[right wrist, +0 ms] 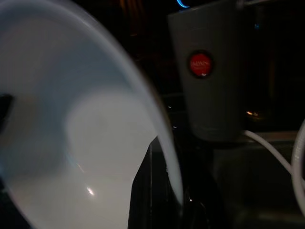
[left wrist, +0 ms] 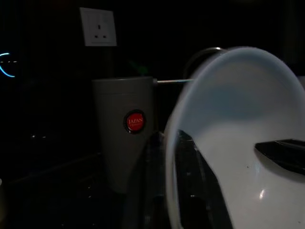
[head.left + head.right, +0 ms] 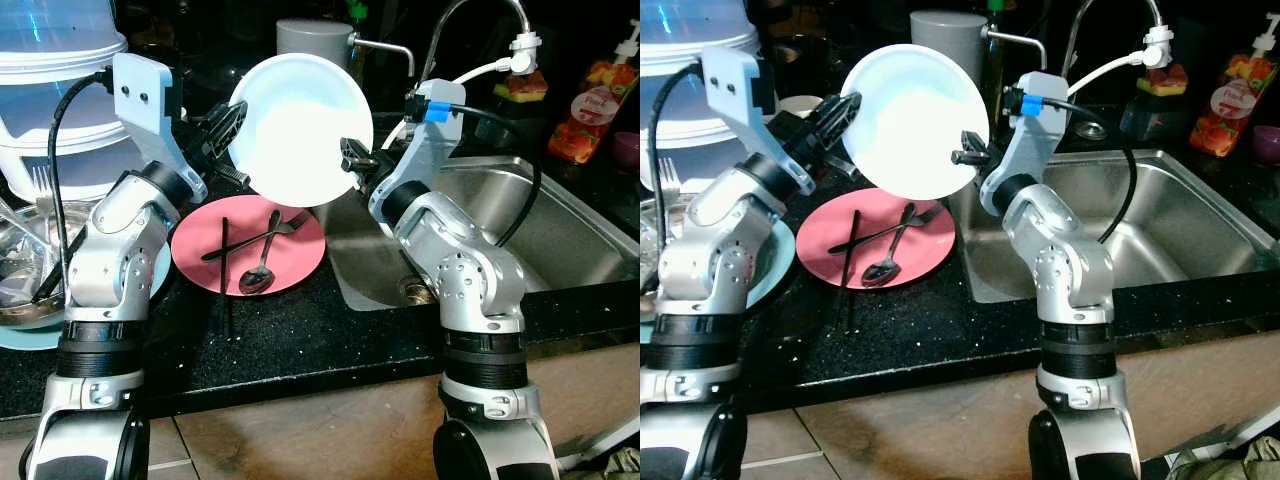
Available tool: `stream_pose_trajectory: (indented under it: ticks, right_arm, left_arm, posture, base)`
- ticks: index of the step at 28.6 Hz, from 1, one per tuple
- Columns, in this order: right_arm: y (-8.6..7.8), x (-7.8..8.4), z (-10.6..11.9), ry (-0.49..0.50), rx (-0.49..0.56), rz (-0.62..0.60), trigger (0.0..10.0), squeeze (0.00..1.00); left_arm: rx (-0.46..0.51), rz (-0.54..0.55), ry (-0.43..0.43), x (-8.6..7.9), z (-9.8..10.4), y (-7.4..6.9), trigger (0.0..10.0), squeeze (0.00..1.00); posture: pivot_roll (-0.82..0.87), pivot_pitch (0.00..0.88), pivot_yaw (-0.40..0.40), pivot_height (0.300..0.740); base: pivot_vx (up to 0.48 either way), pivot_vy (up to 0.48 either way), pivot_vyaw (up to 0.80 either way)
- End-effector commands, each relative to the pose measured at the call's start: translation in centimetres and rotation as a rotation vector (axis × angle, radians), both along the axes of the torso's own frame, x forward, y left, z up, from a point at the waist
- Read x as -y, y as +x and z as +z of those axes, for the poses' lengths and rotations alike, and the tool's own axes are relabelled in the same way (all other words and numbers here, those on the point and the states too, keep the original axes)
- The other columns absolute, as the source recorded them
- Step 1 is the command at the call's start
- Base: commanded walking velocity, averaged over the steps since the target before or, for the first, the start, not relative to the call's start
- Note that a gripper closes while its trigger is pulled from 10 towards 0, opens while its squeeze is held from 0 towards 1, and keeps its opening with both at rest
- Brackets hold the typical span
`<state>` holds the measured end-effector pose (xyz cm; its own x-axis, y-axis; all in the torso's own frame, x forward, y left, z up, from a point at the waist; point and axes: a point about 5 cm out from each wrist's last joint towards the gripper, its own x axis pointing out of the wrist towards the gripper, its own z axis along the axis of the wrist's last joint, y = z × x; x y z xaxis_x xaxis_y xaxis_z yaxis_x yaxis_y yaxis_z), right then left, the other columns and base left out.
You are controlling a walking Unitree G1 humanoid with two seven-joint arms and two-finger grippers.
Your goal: Kitchen organization
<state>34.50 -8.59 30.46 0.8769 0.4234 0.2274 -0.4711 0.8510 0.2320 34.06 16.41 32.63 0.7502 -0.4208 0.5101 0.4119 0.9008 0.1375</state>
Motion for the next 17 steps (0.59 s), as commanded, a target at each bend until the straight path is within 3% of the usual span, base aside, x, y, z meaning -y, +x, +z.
stream_pose_trajectory:
  ticks: [1,6,7,8,9,15,17]
  right_arm:
    - [-0.1,-0.6,0.2,-0.001,0.007,0.036,0.0,0.0]
    - [0.1,-0.2,0.3,0.013,0.006,0.011,0.0,0.0]
    - [0.3,0.0,0.4,0.017,0.008,0.002,0.0,0.0]
    - [0.3,0.0,0.4,0.017,0.008,0.002,0.0,0.0]
    - [0.5,0.3,0.6,0.013,0.013,-0.007,0.0,0.0]
    - [1.8,2.9,1.0,-0.033,0.042,-0.113,0.0,0.0]
    - [2.9,5.9,0.6,-0.1,0.03,-0.279,0.0,0.0]
  left_arm:
    - [0.004,0.047,0.009,-0.7,0.0,0.0,10.0,1.0]
    - [-0.004,0.083,0.02,-0.9,-0.1,0.0,10.0,1.0]
    - [0.001,0.112,0.056,-1.2,-0.3,-0.1,10.0,0.14]
    - [0.001,0.112,0.056,-1.2,-0.3,-0.1,10.0,0.14]
    - [-0.008,0.127,0.059,-1.5,-0.5,0.0,10.0,0.0]
    - [0.0,0.209,0.036,-3.3,-0.1,0.0,10.0,0.0]
    - [0.013,0.265,0.029,-4.6,0.3,0.0,10.0,0.0]
  posture:
    - [0.02,0.0,-0.058,0.74]
    - [0.02,0.0,-0.058,0.74]
    - [0.02,0.0,-0.057,0.74]
    - [0.02,0.0,-0.057,0.74]
    - [0.02,0.0,-0.056,0.74]
    - [0.02,0.011,-0.058,0.74]
    - [0.02,0.017,-0.061,0.74]
  base:
    - [0.0,0.0,0.0]
    - [0.0,0.0,0.0]
    - [0.0,0.0,0.0]
    - [0.0,0.0,0.0]
    - [0.0,0.0,0.0]
    - [0.0,0.0,0.0]
    - [0.0,0.0,0.0]
